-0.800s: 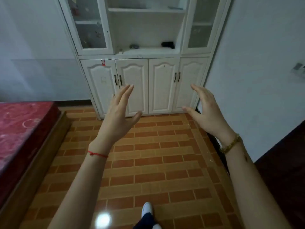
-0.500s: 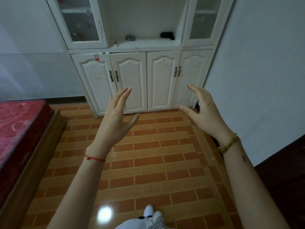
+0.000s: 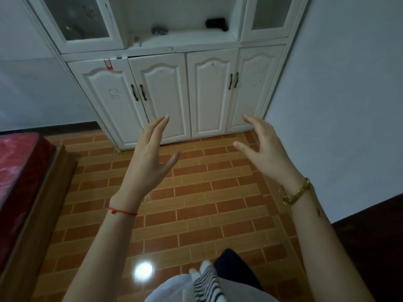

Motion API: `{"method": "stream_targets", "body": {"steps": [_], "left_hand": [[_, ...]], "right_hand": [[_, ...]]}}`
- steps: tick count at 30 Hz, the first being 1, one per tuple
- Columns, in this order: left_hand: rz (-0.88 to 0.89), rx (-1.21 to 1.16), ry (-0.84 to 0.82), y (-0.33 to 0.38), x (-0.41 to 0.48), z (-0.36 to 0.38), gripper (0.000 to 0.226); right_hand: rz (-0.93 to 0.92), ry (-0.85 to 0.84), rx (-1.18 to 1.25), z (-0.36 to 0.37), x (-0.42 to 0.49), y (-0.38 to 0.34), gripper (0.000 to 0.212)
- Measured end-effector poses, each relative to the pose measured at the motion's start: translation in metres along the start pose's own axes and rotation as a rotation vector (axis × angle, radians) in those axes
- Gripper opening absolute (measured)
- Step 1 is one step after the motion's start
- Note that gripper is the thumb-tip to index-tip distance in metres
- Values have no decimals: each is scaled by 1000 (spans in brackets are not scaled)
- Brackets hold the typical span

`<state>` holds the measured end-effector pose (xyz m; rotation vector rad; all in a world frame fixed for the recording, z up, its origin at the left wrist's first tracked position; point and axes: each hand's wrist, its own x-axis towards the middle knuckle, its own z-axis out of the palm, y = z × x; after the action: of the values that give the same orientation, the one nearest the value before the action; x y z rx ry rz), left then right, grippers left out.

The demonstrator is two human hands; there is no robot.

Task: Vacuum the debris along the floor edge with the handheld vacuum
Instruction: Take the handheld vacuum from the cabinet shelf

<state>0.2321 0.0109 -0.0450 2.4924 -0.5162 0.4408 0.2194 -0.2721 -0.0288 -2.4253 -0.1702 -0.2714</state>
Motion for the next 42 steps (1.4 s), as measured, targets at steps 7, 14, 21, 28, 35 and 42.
{"method": "stream_targets", "body": {"steps": [7,14,21,28,35,42], "left_hand": [[19,-3,-22,-16,78,37,75],[15,-5,-14,-26,176,81,75],[-15,3,21,-33,270,120,76],[-37,12,48,-44,337,150,75],[-78,12,42,-71,389,178,74],[-71,1,42,-115,459,202,74]], "right_hand": [[40,0,19,4,66,42,67],[47,-15,41,-2,160,97,67],[1,-21,69,-19,262,147,67],[-40,-46,82,-24,344,181,67],[-27,-93,94,-10,403,209,66],[-2,-101,111,11,478,230,65]]}}
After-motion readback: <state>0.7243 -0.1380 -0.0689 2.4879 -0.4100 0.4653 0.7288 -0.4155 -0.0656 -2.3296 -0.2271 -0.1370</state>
